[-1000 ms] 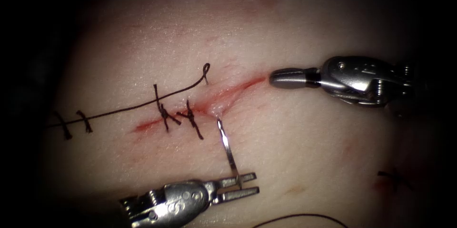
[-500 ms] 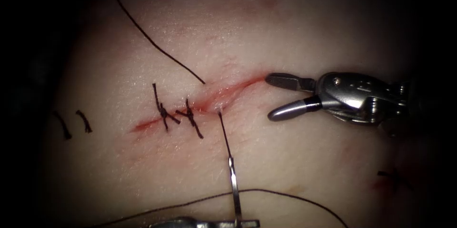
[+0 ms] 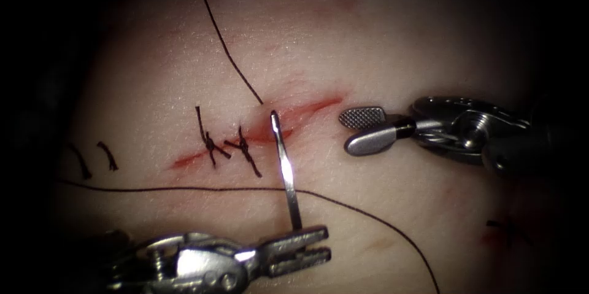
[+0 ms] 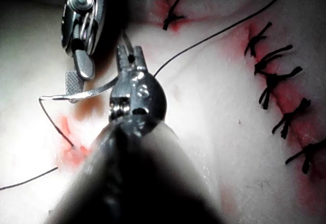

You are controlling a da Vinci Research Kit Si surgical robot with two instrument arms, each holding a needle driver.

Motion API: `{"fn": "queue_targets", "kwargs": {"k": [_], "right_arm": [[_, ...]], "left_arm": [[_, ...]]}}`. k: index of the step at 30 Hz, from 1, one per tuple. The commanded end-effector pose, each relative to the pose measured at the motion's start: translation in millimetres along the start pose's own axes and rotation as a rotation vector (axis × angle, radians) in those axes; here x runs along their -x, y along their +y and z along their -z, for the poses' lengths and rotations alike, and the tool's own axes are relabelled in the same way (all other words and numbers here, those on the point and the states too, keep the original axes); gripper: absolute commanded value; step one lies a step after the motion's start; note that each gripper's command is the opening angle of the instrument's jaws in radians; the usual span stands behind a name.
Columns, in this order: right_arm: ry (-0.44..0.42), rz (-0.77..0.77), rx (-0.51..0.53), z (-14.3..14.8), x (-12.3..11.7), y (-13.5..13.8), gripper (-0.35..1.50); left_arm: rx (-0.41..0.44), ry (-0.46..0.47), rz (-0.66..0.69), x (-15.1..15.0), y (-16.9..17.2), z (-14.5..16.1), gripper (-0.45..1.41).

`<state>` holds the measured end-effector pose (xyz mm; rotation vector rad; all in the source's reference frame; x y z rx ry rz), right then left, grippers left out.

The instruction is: Wound Closure

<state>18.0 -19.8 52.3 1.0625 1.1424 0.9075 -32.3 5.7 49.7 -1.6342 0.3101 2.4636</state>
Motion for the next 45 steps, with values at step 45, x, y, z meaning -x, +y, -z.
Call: {"fn": "queue_targets", "kwargs": {"k": [45], "right_arm": [[-0.075,-0.15,-0.051,-6.6,0.1,-3.2,1.28]], "left_arm": [[-0.037,-0.101,-0.269,5.0,1.2,-5.1,-0.45]]}}
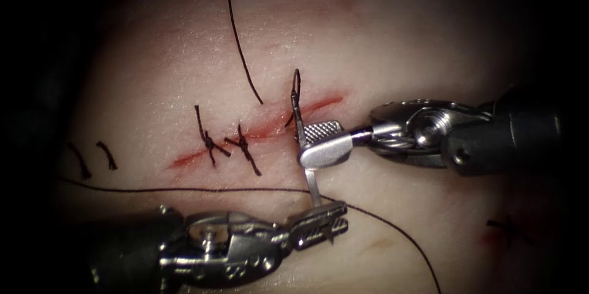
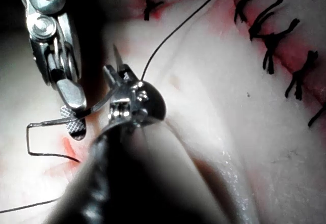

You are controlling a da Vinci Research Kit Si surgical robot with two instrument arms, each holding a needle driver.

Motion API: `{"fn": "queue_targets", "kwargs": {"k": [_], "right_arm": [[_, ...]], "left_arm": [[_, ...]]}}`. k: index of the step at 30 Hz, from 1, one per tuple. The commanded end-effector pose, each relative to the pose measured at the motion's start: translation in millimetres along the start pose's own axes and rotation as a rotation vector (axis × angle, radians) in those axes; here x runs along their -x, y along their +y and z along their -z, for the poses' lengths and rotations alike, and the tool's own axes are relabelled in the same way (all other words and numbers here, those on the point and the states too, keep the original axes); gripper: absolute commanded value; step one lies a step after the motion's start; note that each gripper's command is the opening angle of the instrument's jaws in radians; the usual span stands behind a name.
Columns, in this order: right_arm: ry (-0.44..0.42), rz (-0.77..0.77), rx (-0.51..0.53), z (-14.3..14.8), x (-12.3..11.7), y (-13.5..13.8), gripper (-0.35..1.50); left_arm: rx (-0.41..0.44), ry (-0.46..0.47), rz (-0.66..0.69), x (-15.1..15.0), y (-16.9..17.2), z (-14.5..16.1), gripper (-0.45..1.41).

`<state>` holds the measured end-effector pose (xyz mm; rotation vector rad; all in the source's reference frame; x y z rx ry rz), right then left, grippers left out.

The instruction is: Wound Closure

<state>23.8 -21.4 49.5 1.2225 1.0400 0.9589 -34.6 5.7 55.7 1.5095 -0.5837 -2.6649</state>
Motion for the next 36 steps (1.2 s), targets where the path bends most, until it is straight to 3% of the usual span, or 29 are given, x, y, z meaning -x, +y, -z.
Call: {"fn": "queue_targets", "kwargs": {"k": [1,10,13,14,15,16,21,22,23,24,25,27,33,36], "right_arm": [[-0.009,0.004,-0.009,-1.0,0.3,0.2,1.26],[-0.016,0.007,-0.022,-1.6,0.3,0.2,1.01],[-0.018,0.006,-0.021,-1.6,0.3,0.2,0.79],[-0.025,0.006,-0.02,-1.5,0.3,0.3,0.64],[-0.033,0.001,-0.016,-1.5,0.3,0.3,0.3],[-0.044,0.0,0.001,-1.5,0.4,0.3,-0.35],[-0.043,0.054,0.042,-1.2,0.2,0.7,-0.35],[-0.037,0.071,0.04,-1.1,0.1,0.8,-0.35],[-0.024,0.098,0.04,-0.9,-0.1,1.0,-0.35],[-0.012,0.113,0.043,-0.7,-0.3,1.2,-0.35],[0.0,0.128,0.047,-0.4,-0.5,1.4,-0.35],[0.026,0.163,0.05,0.1,-1.0,1.8,-0.35],[0.079,0.234,0.059,0.7,-1.9,2.7,-0.35],[0.086,0.28,0.06,0.8,-2.0,2.7,-0.35]], "left_arm": [[0.0,0.001,-0.006,0.2,0.1,-0.8,-0.45],[0.007,0.0,-0.018,-0.1,0.3,-0.7,-0.45],[0.006,-0.002,-0.017,-0.2,0.3,-0.7,-0.45],[0.006,-0.002,-0.017,-0.2,0.3,-0.7,-0.45],[0.006,-0.002,-0.017,-0.3,0.3,-0.7,-0.45],[0.007,0.0,-0.017,-0.3,0.3,-0.7,-0.45],[0.007,-0.001,-0.022,-0.4,0.3,-0.7,-0.45],[0.007,-0.001,-0.022,-0.5,0.3,-0.7,-0.23],[0.007,-0.001,-0.022,-0.5,0.3,-0.7,0.26],[0.006,0.0,0.008,-0.6,0.4,-0.6,0.63],[0.004,0.003,0.049,-0.7,0.4,-0.5,0.84],[0.005,0.011,0.096,-0.9,0.5,-0.2,1.03],[0.02,0.046,0.205,-1.9,1.2,1.9,1.2],[0.038,0.084,0.27,-2.0,1.1,3.2,1.16]]}}
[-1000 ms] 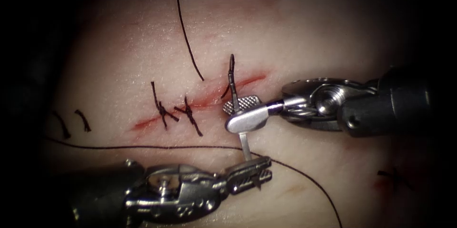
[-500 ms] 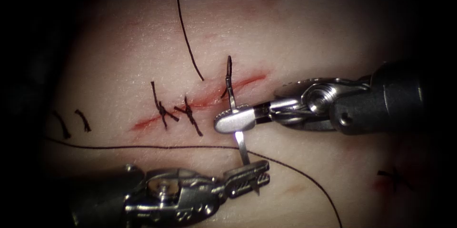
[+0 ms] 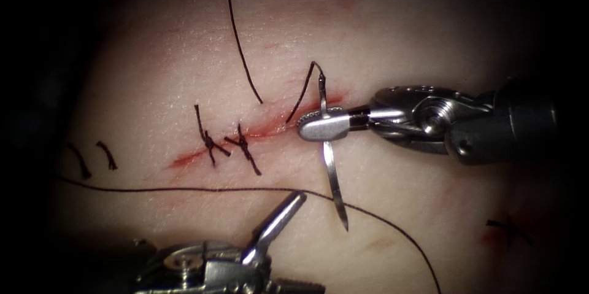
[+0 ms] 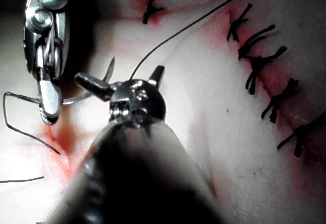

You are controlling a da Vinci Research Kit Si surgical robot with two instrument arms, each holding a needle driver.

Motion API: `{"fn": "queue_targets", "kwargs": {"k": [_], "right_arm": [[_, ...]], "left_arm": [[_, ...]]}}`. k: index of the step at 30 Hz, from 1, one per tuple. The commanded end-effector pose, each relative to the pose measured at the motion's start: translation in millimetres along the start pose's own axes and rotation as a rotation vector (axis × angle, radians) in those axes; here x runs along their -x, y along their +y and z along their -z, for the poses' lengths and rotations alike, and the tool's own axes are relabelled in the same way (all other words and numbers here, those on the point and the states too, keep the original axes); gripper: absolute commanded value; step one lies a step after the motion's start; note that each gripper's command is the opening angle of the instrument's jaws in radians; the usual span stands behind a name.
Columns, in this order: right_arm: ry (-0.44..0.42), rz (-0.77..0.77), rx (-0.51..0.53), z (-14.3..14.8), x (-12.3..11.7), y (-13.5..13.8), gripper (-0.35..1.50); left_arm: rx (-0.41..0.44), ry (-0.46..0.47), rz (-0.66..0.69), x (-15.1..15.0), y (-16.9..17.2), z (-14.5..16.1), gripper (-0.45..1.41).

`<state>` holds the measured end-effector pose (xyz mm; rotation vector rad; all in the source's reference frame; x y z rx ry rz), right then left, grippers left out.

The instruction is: Wound Closure

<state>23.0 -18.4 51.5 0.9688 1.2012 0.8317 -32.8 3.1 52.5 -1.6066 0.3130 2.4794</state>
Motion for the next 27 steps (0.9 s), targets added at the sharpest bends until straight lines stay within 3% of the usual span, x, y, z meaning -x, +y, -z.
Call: {"fn": "queue_targets", "kwargs": {"k": [1,3,4,6,7,10,13,16,19,24,27], "right_arm": [[0.003,0.027,-0.001,-0.6,0.5,0.1,-0.35],[0.018,0.102,-0.001,-0.5,0.3,0.1,-0.35],[0.021,0.124,-0.004,-0.4,0.3,0.1,-0.35],[0.025,0.171,-0.011,-0.3,0.2,0.1,-0.35],[0.025,0.195,-0.013,-0.3,0.2,0.1,-0.35],[0.026,0.23,-0.017,-0.2,0.1,0.0,-0.35],[0.028,0.276,-0.015,0.0,0.1,0.0,-0.35],[0.03,0.323,-0.015,0.2,0.0,-0.1,-0.35],[0.033,0.385,-0.013,0.5,-0.2,-0.2,-0.35],[0.058,0.531,-0.011,0.2,-0.3,-0.5,-0.35],[0.066,0.555,-0.012,0.2,-0.4,-0.6,-0.35]], "left_arm": [[0.014,0.022,0.035,0.3,-0.3,-0.1,1.11],[0.023,0.037,0.093,0.5,-1.1,0.6,0.88],[0.027,0.042,0.108,0.6,-1.6,0.8,0.44],[0.031,0.047,0.11,0.9,-2.0,1.0,0.11],[0.037,0.051,0.111,1.1,-2.3,1.0,-0.18],[0.047,0.045,0.115,1.9,-3.4,0.4,-0.45],[0.028,0.018,0.115,2.9,-4.3,-0.2,-0.45],[0.035,-0.057,0.122,4.2,-5.2,-0.7,-0.45],[-0.014,-0.133,0.139,5.6,-6.3,-1.1,-0.45],[-0.094,-0.325,0.133,8.6,-8.7,-1.9,-0.45],[-0.071,-0.393,0.116,10.2,-9.3,-2.3,-0.45]]}}
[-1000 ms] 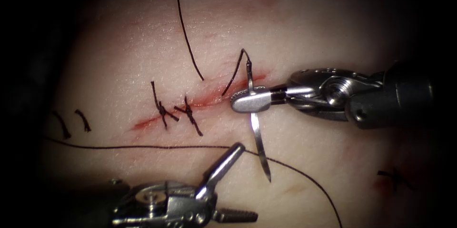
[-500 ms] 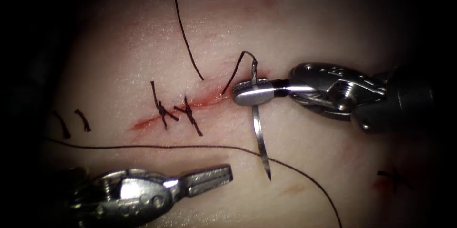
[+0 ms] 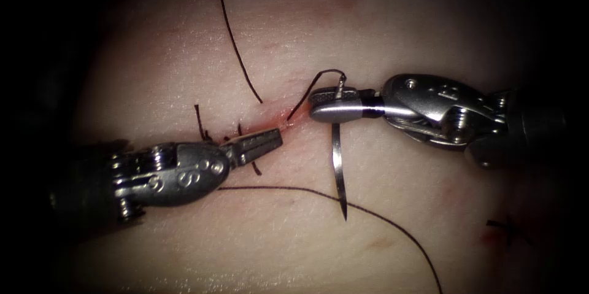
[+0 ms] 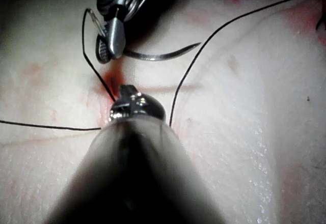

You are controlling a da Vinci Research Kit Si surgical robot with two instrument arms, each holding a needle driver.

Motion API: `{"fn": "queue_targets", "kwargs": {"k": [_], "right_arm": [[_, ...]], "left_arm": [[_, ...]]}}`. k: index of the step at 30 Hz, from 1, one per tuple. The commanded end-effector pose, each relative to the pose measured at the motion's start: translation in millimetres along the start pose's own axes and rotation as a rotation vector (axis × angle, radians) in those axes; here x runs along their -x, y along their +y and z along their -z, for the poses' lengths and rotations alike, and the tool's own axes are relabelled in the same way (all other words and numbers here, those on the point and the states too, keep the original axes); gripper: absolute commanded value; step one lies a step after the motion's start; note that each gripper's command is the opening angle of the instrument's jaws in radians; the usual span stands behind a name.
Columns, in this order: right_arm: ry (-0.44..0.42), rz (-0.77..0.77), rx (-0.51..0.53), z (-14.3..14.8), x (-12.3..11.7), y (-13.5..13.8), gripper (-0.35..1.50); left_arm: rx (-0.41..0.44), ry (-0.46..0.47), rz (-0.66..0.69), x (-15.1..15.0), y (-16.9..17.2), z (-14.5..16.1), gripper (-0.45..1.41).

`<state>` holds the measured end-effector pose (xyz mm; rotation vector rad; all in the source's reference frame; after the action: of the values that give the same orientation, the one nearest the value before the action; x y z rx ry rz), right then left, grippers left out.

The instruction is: Wound Closure

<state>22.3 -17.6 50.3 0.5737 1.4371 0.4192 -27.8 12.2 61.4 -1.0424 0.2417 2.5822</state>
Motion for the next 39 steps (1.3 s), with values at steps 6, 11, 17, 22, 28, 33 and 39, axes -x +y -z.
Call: {"fn": "queue_targets", "kwargs": {"k": [6,11,17,22,28,33,39], "right_arm": [[0.021,0.017,0.007,-0.7,0.3,0.0,-0.35],[0.021,0.027,0.008,-0.8,0.1,0.1,-0.35],[0.024,0.035,0.01,-0.9,0.2,-0.1,-0.35],[0.024,0.049,0.01,-1.0,0.3,-0.2,-0.35],[0.025,0.072,0.012,-1.1,0.4,-0.2,-0.35],[0.026,0.09,0.014,-1.2,0.3,-0.3,-0.35],[0.027,0.106,0.017,-1.4,0.1,-0.2,-0.35]], "left_arm": [[0.07,-0.076,-0.039,1.8,0.3,-3.5,-0.45],[0.124,-0.1,-0.067,2.8,1.4,-5.4,-0.45],[0.123,-0.114,-0.066,3.3,0.7,-6.4,-0.45],[0.115,-0.133,-0.058,3.8,-0.7,-6.4,-0.45],[0.086,-0.175,-0.057,4.8,-1.7,-6.8,-0.45],[0.075,-0.217,-0.066,6.2,-2.4,-7.3,-0.45],[0.07,-0.261,-0.077,7.9,-3.1,-7.8,-0.45]]}}
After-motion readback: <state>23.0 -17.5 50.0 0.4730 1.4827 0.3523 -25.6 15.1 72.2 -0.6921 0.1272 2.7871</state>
